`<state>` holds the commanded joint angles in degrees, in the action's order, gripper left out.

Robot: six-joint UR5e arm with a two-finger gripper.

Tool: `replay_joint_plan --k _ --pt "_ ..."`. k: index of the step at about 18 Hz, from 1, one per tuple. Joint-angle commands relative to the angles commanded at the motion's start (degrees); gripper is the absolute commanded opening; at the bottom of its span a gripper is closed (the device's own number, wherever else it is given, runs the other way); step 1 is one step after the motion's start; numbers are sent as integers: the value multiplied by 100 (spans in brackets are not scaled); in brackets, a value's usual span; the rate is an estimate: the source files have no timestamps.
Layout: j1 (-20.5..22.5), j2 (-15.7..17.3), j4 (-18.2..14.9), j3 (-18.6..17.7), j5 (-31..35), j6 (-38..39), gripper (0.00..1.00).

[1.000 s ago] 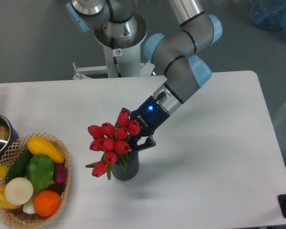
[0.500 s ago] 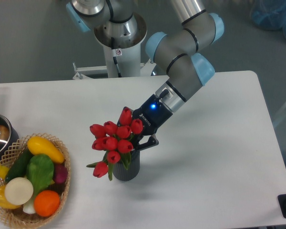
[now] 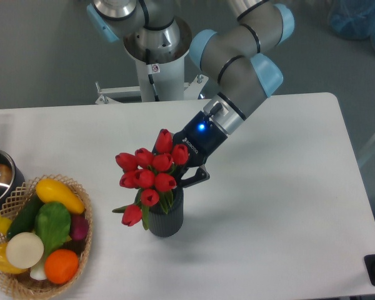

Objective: Pick up the flowers from the vase
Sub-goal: 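Lift the gripped tulips straight up out of the grey vase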

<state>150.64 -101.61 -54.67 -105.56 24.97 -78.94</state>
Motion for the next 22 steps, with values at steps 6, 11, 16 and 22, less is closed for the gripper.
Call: replay_joint_plan --k 6,11,16,22 --pt "35 123 0 0 -369 142 41" --pt "62 255 0 0 -580 221 41" --pt "123 378 0 0 -747 229 41" --pt "228 536 0 44 -923 449 41"
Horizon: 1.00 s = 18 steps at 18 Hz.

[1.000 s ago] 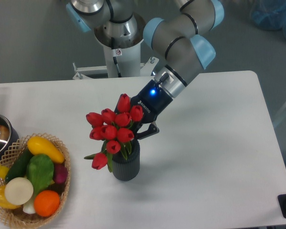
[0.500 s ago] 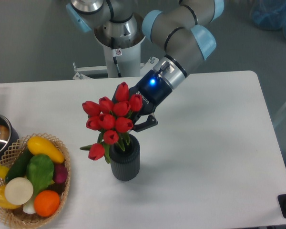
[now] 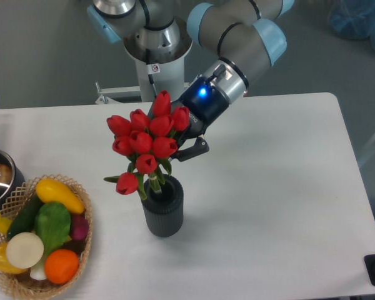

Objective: Pick up the flowers from the vase
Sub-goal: 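Lift the gripped tulips straight up out of the grey vase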

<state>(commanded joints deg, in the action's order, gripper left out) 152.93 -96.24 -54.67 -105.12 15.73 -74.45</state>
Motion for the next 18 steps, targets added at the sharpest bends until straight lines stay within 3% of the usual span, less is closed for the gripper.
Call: replay_joint_plan --k 18 --pt "272 430 -9 -9 -606 62 41"
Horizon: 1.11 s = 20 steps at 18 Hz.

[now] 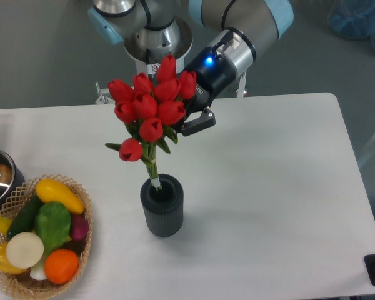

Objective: Pick up the flowers from the vase
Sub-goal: 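Lift the gripped tulips straight up out of the grey vase, then carry the tulip bunch up and away from the vase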

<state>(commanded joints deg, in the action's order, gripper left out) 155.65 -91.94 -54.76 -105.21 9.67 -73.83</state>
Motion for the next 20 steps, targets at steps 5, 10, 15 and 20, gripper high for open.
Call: replay_joint_plan --k 5,10,15,20 --pt "263 53 0 9 -9 62 41" --pt "816 53 0 9 105 53 41" --pt "1405 97 17 132 184 62 41" --pt "1977 53 35 210 914 35 41"
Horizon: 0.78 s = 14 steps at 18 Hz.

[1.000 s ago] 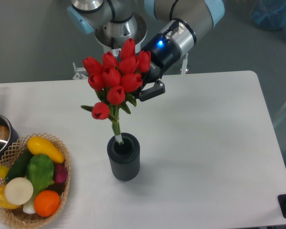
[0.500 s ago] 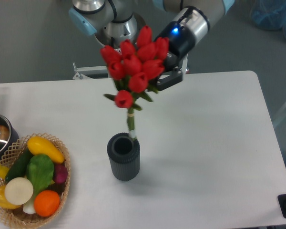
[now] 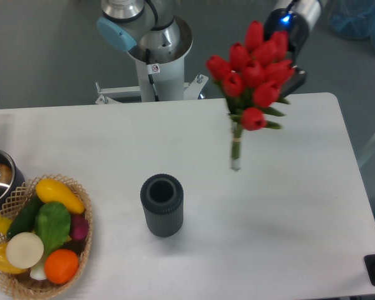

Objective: Pick up the flowers from the vase
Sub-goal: 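Carry the tulip bunch up and away from the vase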

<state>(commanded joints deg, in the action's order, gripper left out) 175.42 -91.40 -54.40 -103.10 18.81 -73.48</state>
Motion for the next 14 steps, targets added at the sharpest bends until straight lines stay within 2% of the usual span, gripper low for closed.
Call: replay_joint_plan --k 7,11,14 --pt "563 -272 9 123 519 -44 41" --pt "590 -448 17 247 957 -96 41" --pt "607 -580 53 255 985 -202 41"
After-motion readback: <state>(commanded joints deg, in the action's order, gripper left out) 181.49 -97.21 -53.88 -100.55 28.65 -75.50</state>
